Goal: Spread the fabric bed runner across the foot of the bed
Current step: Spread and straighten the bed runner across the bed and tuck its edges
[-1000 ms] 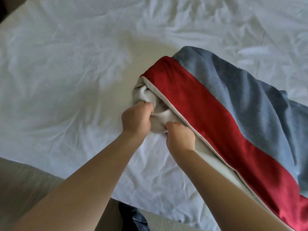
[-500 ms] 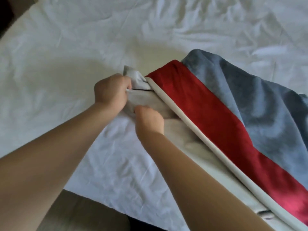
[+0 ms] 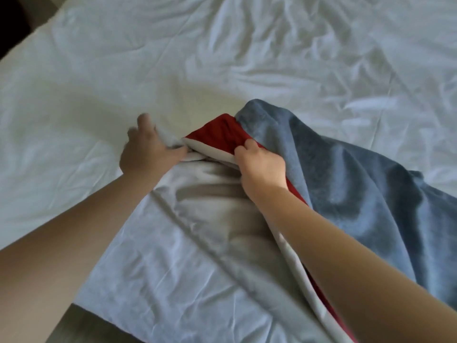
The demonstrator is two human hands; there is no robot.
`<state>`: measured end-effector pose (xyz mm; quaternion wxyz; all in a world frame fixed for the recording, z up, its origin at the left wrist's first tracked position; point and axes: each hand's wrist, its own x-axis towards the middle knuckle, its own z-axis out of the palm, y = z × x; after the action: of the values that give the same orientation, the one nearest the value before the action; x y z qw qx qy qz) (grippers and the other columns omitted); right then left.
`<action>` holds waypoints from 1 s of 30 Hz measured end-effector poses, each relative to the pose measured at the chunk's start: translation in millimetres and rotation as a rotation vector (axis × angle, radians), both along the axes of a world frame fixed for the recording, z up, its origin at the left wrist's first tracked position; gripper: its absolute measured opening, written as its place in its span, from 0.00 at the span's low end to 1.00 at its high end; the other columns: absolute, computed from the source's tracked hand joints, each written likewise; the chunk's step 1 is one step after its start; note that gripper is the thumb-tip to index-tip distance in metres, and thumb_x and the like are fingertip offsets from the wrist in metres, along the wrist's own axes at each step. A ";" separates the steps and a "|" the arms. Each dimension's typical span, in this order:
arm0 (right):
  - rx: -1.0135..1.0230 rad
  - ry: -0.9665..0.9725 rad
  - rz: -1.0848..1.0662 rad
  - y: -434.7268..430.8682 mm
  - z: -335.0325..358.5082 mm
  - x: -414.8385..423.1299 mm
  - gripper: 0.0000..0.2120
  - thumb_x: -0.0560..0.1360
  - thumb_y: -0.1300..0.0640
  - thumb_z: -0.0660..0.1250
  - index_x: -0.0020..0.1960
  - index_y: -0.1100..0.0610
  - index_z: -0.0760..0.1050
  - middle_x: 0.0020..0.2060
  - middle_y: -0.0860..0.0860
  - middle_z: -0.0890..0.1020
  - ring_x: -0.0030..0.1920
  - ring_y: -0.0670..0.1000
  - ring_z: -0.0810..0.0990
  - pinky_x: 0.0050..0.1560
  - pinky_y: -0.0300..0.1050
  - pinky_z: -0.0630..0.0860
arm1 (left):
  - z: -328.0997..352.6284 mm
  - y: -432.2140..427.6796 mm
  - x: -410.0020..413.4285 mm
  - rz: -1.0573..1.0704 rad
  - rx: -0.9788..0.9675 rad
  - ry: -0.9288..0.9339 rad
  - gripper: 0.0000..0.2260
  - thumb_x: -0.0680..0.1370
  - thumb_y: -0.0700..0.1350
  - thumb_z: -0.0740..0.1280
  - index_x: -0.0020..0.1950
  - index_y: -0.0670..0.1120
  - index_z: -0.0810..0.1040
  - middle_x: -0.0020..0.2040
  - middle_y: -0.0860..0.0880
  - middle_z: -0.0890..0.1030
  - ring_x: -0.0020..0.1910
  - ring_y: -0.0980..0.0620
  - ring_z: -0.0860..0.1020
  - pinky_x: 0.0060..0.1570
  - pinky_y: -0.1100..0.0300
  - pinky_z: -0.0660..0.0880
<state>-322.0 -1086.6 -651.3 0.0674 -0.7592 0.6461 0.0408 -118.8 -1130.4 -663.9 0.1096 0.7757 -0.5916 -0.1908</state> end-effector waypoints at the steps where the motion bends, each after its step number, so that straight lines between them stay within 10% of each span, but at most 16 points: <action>1: 0.000 0.008 0.013 0.1 3.5 -10.5 0.10 0.70 0.68 0.63 0.48 0.58 0.72 0.46 0.53 0.73 0.36 0.54 0.72 0.25 0.41 0.54 | -0.8 1.5 -5.4 0.074 0.128 0.079 0.36 0.65 0.58 0.75 0.63 0.41 0.64 0.56 0.40 0.75 0.52 0.38 0.76 0.42 0.52 0.71; 6: 0.005 0.097 0.083 7.4 15.0 -50.2 0.06 0.71 0.66 0.64 0.45 0.57 0.72 0.41 0.50 0.70 0.34 0.51 0.66 0.25 0.41 0.49 | 1.8 8.7 -46.1 0.046 -0.032 0.133 0.11 0.72 0.43 0.70 0.52 0.43 0.75 0.47 0.45 0.80 0.45 0.43 0.77 0.37 0.56 0.67; 16: -0.066 0.149 -0.102 42.6 25.8 -179.2 0.06 0.66 0.65 0.69 0.42 0.58 0.76 0.37 0.53 0.74 0.33 0.57 0.73 0.27 0.40 0.53 | 23.3 22.6 -198.3 -0.114 -0.453 0.288 0.14 0.70 0.36 0.67 0.54 0.45 0.80 0.47 0.44 0.84 0.46 0.41 0.80 0.38 0.59 0.66; 20: 0.074 -0.174 -0.406 58.0 34.2 -229.2 0.13 0.64 0.59 0.68 0.45 0.44 0.78 0.40 0.43 0.77 0.43 0.51 0.78 0.35 0.43 0.69 | 24.2 54.2 -271.0 -0.466 -0.309 0.363 0.07 0.75 0.42 0.65 0.51 0.46 0.79 0.44 0.46 0.82 0.43 0.43 0.79 0.44 0.53 0.74; 24: 0.011 -0.563 -0.610 45.5 55.0 -248.3 0.12 0.64 0.49 0.66 0.48 0.43 0.77 0.40 0.40 0.79 0.44 0.47 0.79 0.45 0.46 0.76 | 13.4 93.6 -319.7 -0.766 -0.216 0.022 0.12 0.76 0.56 0.62 0.54 0.51 0.76 0.45 0.50 0.79 0.44 0.49 0.79 0.46 0.55 0.73; 30: 0.048 -0.396 -0.249 -0.6 50.2 -191.6 0.25 0.66 0.43 0.70 0.61 0.46 0.72 0.55 0.49 0.75 0.52 0.51 0.77 0.44 0.46 0.75 | 18.1 135.5 -318.8 -0.796 -0.123 0.075 0.16 0.70 0.39 0.68 0.58 0.44 0.74 0.59 0.41 0.74 0.63 0.42 0.71 0.70 0.52 0.62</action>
<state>-513.7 -1087.2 -601.1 0.2154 -0.6650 0.7078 -0.1020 -437.6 -994.9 -645.7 0.0950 0.4706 -0.8515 -0.2109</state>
